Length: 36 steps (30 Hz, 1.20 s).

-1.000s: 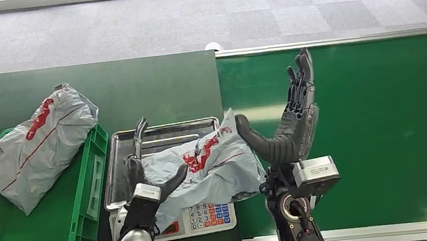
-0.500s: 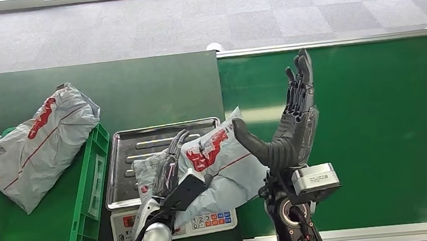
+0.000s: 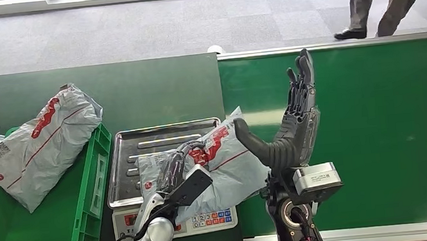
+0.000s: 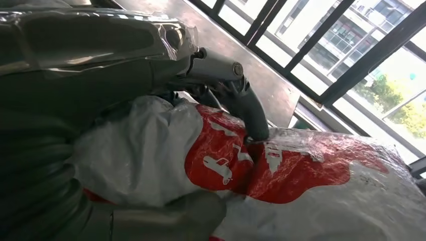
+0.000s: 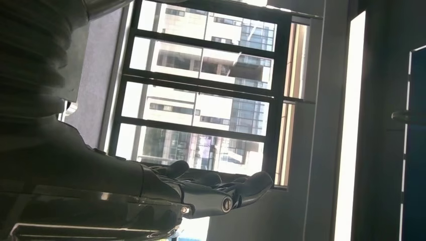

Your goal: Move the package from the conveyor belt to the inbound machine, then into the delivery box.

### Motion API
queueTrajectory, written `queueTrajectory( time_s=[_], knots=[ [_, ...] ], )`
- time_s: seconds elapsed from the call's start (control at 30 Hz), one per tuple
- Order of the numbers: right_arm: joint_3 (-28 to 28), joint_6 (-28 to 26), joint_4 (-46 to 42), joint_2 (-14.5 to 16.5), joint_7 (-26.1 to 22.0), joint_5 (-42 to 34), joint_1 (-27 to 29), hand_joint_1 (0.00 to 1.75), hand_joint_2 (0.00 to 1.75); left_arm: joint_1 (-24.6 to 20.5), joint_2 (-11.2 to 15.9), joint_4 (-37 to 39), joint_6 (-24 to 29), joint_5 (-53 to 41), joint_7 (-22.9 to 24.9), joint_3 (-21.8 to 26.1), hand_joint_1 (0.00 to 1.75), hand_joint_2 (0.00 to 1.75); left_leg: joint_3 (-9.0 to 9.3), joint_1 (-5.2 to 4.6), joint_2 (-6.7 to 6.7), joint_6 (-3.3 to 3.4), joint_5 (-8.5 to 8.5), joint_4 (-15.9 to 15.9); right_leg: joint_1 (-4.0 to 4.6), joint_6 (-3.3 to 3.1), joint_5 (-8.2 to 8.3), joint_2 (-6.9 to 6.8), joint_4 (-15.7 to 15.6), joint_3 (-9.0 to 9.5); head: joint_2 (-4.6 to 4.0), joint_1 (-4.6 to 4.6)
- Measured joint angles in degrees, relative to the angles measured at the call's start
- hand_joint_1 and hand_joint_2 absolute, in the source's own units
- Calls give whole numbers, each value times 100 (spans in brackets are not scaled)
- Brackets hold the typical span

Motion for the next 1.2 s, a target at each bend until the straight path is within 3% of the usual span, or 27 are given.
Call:
queueTrajectory(
  time_s=[0.3,0.43,0.53,0.57,0.67,0.83,0.93,1.07,1.2],
  knots=[
    [-40,-14,-2,0,0,11,59,0,175,9,-15,20,-2,209,-332,83,163,175,3,0,-1,0,0,0,0,0,0,-1,0,4,0,-1],
    [-51,-26,-2,0,-1,25,64,0,175,13,-29,20,5,281,-453,133,148,175,2,0,-1,0,0,0,0,0,0,-1,0,3,0,0],
    [-53,-26,1,1,-2,26,64,0,175,40,-34,11,106,546,-814,180,153,175,-1,0,-1,0,0,0,0,0,0,0,1,0,0,0],
    [-54,-24,5,2,-2,26,63,0,175,69,-37,-7,177,703,-1029,205,146,175,-3,0,0,0,0,0,1,0,0,0,1,-2,0,-1],
    [-61,16,52,11,-2,4,59,0,175,261,-38,-235,220,1436,-1778,300,98,175,-13,1,3,-1,0,0,1,0,0,4,2,-16,0,-1],
    [-136,169,421,-5,-33,-27,60,0,175,833,77,-1434,-575,2724,-2476,339,84,175,-38,2,4,-2,0,0,3,0,0,7,3,-44,0,-1],
    [-311,227,877,-55,-174,-94,97,0,175,1187,214,-2367,-759,3006,-2529,349,86,175,-49,2,3,-2,-2,0,3,0,-2,6,3,-55,0,0],
    [-526,222,1300,-121,-307,-141,193,0,175,1500,366,-3158,-823,3136,-2587,412,134,175,-60,2,3,-2,-2,0,3,-1,-4,5,3,-64,0,-1],
    [-748,128,1633,-166,-185,-155,325,0,175,1736,475,-3715,-730,3401,-2877,580,162,175,-59,2,3,-2,-2,0,3,-1,-4,6,2,-65,0,0]
  ],
)
